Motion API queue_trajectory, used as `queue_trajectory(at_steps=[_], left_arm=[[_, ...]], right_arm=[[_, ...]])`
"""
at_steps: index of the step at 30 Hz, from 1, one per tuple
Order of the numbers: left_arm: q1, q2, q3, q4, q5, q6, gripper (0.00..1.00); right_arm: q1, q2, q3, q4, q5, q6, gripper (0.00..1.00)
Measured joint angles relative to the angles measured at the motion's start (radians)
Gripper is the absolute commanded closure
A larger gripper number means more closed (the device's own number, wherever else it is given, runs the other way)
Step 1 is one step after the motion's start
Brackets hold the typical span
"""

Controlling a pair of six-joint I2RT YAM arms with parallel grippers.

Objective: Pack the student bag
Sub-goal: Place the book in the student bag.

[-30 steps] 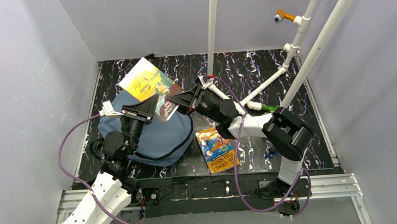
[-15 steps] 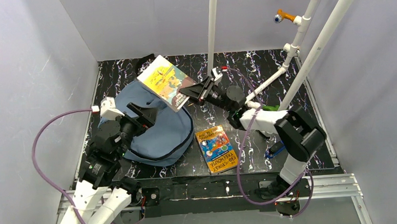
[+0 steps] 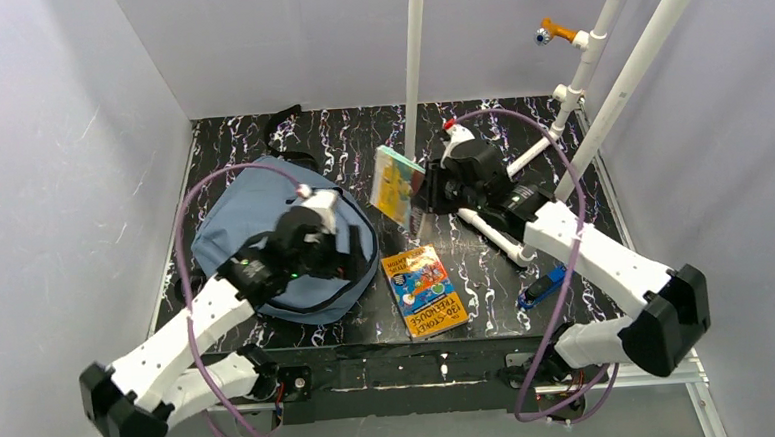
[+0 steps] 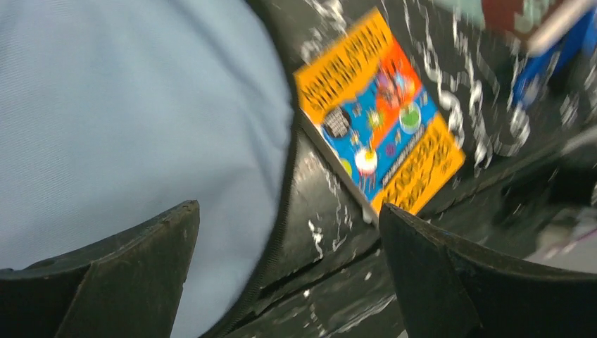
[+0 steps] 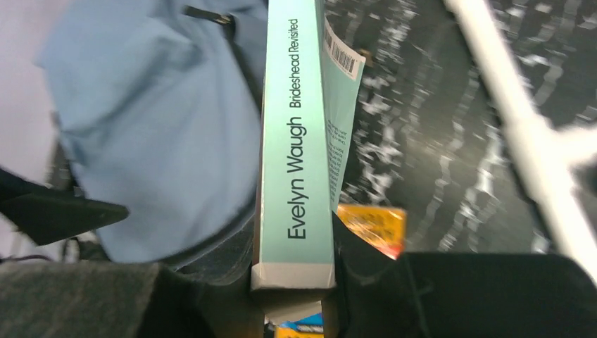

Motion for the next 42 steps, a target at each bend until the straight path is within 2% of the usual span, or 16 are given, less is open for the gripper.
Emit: queue_trajectory(at_steps=[4, 9, 13, 16, 19, 24, 29, 31, 33, 35, 38, 42], left_arm=[[-0.259, 0.148, 0.087, -0.026, -0.147, 0.152, 0.02], [-0.400, 0.380, 0.195, -0.044, -0.393, 0.291, 0.02], [-0.448, 0.528, 0.202, -0.056, -0.592, 0.333, 0.02], [-0.453, 0.576, 0.202, -0.055, -0.670, 0.344, 0.02], [-0.453, 0.577, 0.202, -0.050, -0.725, 0.340, 0.03], [-0.453, 0.600, 0.202, -0.047, -0.808, 0.344, 0.12], [-0.452, 0.624, 0.187, -0.047, -0.819, 0.348, 0.14], [-0.452, 0.623, 0.178, -0.048, -0.816, 0.346, 0.24], [-0.452, 0.623, 0.173, -0.047, -0.816, 0.347, 0.47], [-0.452, 0.623, 0.172, -0.049, -0.818, 0.356, 0.62], [-0.449, 0.618, 0.172, -0.053, -0.837, 0.373, 0.78], [-0.413, 0.546, 0.171, -0.063, -0.834, 0.386, 0.88]], right_arm=[[-0.009, -0.072, -0.001, -0.171, 0.089, -0.095, 0.99], [-0.012, -0.151, -0.032, -0.240, 0.137, -0.132, 0.99], [-0.012, -0.177, -0.048, -0.249, 0.146, -0.145, 0.99], [-0.012, -0.177, -0.054, -0.247, 0.144, -0.146, 0.99], [-0.012, -0.177, -0.072, -0.243, 0.139, -0.146, 0.99], [-0.013, -0.178, -0.100, -0.243, 0.120, -0.145, 0.99], [-0.013, -0.201, -0.140, -0.240, 0.114, -0.143, 0.99], [-0.013, -0.205, -0.143, -0.247, 0.113, -0.143, 0.99], [-0.013, -0.206, -0.143, -0.241, 0.113, -0.143, 0.99], [-0.014, -0.206, -0.142, -0.240, 0.108, -0.143, 0.99], [-0.016, -0.205, -0.142, -0.241, 0.095, -0.143, 0.99], [-0.018, -0.206, -0.142, -0.240, 0.069, -0.142, 0.99]])
